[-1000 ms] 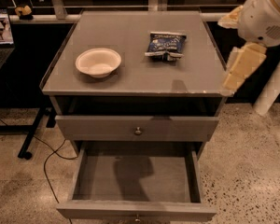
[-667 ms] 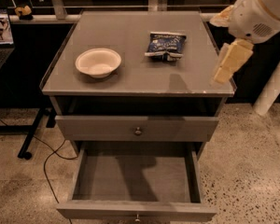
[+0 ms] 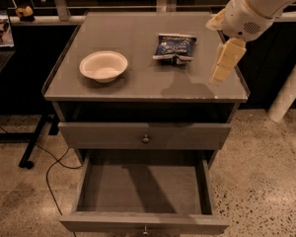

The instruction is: Place blue chip bag into middle drawer

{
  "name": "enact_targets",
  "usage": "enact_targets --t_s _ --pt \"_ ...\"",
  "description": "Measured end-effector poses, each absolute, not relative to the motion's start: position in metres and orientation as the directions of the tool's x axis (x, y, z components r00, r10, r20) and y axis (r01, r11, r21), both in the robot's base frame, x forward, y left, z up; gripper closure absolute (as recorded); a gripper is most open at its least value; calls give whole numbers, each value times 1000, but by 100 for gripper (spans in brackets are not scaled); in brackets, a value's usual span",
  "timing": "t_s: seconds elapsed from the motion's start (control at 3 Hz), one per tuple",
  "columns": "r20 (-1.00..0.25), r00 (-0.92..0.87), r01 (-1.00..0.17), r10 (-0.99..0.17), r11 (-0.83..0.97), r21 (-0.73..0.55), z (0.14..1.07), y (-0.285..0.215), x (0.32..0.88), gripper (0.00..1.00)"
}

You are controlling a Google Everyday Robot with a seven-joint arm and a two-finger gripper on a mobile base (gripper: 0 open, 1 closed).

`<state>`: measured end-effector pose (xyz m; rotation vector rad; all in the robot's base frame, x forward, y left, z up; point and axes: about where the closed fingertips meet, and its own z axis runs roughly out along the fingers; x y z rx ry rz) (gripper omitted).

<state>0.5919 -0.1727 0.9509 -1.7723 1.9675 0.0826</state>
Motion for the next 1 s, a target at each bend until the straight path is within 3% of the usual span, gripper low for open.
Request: enact_targets --t_s 0.33,1.0 --pt "-389 -38 -950 -920 154 -271 951 -172 592 0" --pt "-450 -176 -901 -876 327 -285 925 -194 615 0"
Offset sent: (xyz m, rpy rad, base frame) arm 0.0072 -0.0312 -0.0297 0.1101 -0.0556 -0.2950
